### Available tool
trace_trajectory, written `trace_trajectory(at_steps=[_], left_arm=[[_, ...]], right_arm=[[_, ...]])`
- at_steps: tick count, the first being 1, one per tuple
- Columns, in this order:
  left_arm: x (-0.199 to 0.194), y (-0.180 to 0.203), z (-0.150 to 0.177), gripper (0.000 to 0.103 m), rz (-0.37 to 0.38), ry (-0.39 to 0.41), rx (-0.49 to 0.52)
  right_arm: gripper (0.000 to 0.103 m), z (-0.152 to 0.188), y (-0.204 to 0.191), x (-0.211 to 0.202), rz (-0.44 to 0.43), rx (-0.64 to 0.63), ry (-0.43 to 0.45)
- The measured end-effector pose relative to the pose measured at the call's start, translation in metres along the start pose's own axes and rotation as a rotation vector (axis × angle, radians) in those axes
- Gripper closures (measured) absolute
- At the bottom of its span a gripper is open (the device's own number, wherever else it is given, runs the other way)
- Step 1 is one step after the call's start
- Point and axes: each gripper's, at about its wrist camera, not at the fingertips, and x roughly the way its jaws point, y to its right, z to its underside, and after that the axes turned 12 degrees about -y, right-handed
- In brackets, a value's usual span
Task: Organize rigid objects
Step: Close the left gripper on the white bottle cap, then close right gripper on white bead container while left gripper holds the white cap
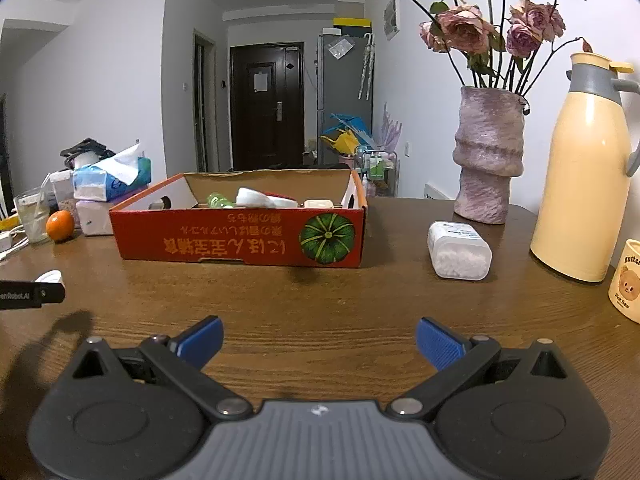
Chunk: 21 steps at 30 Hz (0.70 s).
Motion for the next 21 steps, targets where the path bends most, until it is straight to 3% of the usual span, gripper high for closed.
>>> trace_trajectory(at_steps=[21], left_arm=[[-0.013, 0.078, -0.010, 0.062, 0.063, 0.047, 0.040]], right_arm=[[0.000, -0.020, 0.069, 0.023, 0.112, 0.078, 0.020]])
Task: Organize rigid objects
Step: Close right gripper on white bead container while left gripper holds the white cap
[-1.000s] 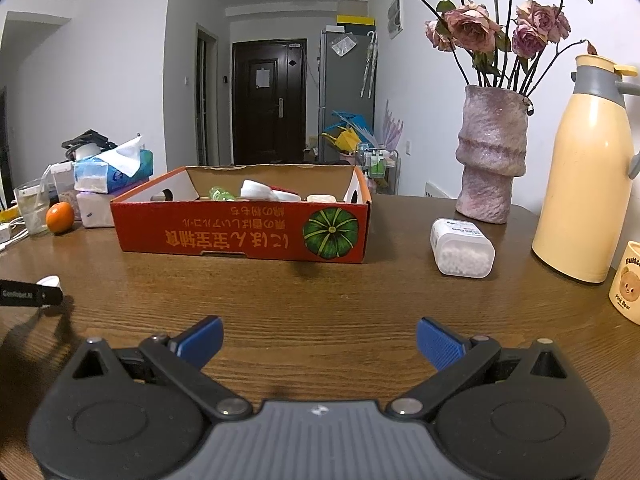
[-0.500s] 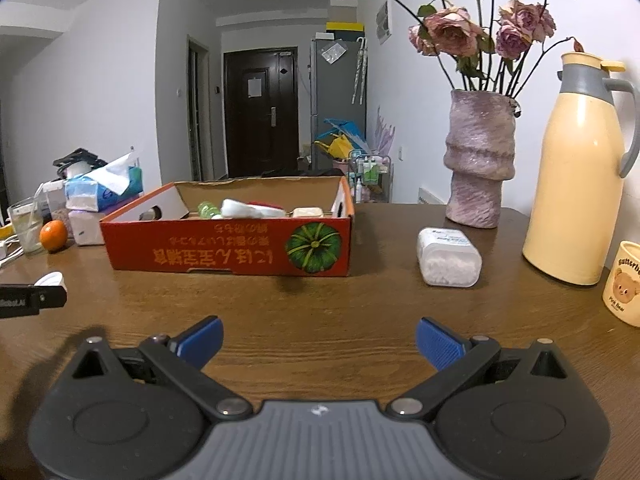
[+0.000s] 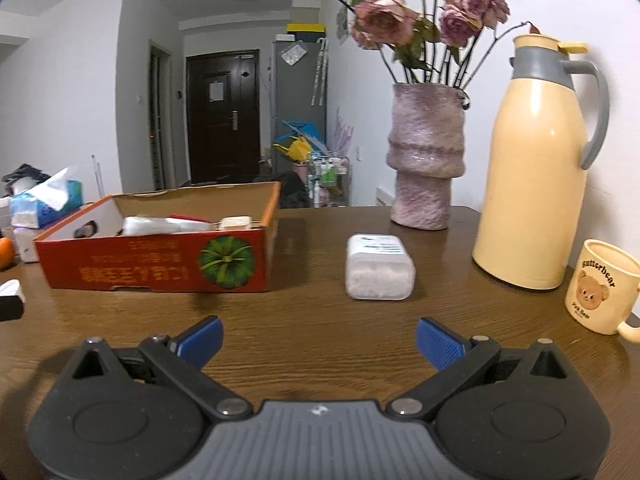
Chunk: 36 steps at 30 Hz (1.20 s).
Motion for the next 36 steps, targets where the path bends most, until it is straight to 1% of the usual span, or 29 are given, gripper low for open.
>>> trace_trajectory(at_steps=[6, 13, 18, 22, 28, 34, 36], left_arm=[[0.007, 0.021, -0.004, 0.062, 0.011, -0.001, 0.016], [0.017, 0.038, -0.009, 0.062, 0.011, -0.002, 0.024], [0.027, 0.044, -0.012, 0.062, 0.007, -0.013, 0.023], [0.033, 0.046, -0.015, 0.062, 0.003, -0.018, 0.019], [0.044, 0.045, -0.021, 0.062, -0.004, -0.025, 0.011], [0.052, 0.044, -0.026, 0.062, -0.010, -0.030, 0.004], [0.055, 0.043, -0.028, 0.062, -0.011, -0.032, 0.003]], right_arm=[[0.000, -0.008, 0.018, 0.014, 0.029, 0.010, -0.004], [0.000, -0.020, 0.033, 0.037, 0.038, 0.014, -0.010], [0.000, -0.030, 0.040, 0.055, 0.045, 0.013, -0.011], [0.001, -0.038, 0.043, 0.071, 0.078, 0.006, -0.020], [0.002, -0.053, 0.047, 0.093, 0.073, 0.009, -0.037], [0.007, -0.068, 0.046, 0.119, 0.061, 0.007, -0.061], [0.013, -0.073, 0.045, 0.126, 0.059, 0.006, -0.068]])
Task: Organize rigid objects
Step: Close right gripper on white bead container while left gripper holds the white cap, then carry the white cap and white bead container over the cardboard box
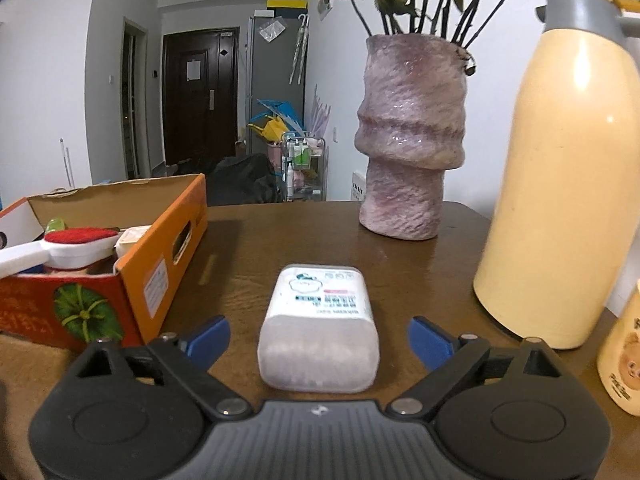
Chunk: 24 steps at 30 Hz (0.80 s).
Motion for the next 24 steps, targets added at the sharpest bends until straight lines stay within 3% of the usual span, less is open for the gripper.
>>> trace_trajectory(at_steps=[11, 24], left_arm=[[0.008, -0.001, -0.007, 0.062, 0.003, 0.002, -0.002], [-0.006, -0.012, -0.009, 0.062, 0.031, 0.032, -0.028]], right_arm=[[0.038, -0.020, -0.003, 0.035, 0.019, 0.022, -0.089], [0.038, -0.006, 0.001, 0.006, -0.007, 0.075, -0.032]])
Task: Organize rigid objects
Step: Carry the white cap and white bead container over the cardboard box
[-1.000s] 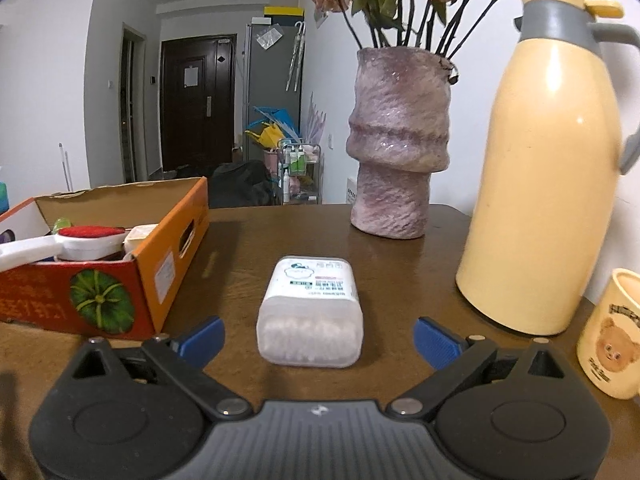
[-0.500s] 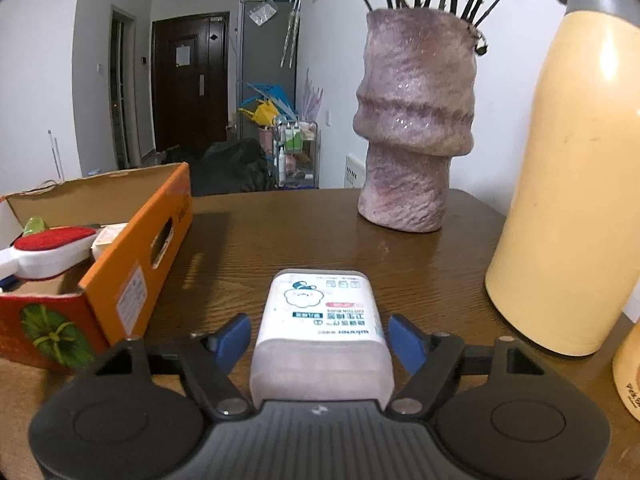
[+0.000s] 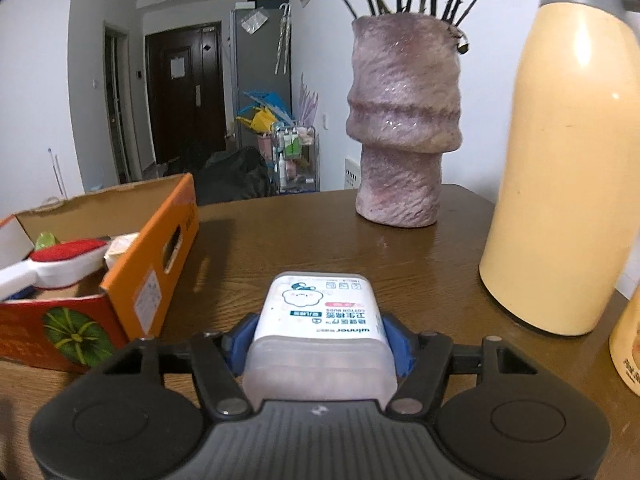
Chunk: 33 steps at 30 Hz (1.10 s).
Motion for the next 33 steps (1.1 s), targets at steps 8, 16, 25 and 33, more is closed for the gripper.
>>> trace_trajectory(at_steps=[8, 16, 25, 33], left_arm=[[-0.016, -0.012, 0.001, 0.062, 0.002, 0.031, -0.015], [-0.033, -0.033, 0.003, 0.062, 0.007, 0.055, -0.043], [-0.049, -0.050, 0.006, 0.062, 0.008, 0.074, -0.064], [-0.060, -0.063, 0.010, 0.062, 0.006, 0.084, -0.074]], right_arm=[[0.038, 0.019, -0.011, -0.035, -0.024, 0.002, 0.045], [0.038, 0.041, -0.031, -0.074, -0.061, -0.019, 0.091], [0.038, 0.067, -0.069, -0.119, -0.142, -0.079, 0.147], [0.038, 0.085, -0.100, -0.147, -0.197, -0.117, 0.176]])
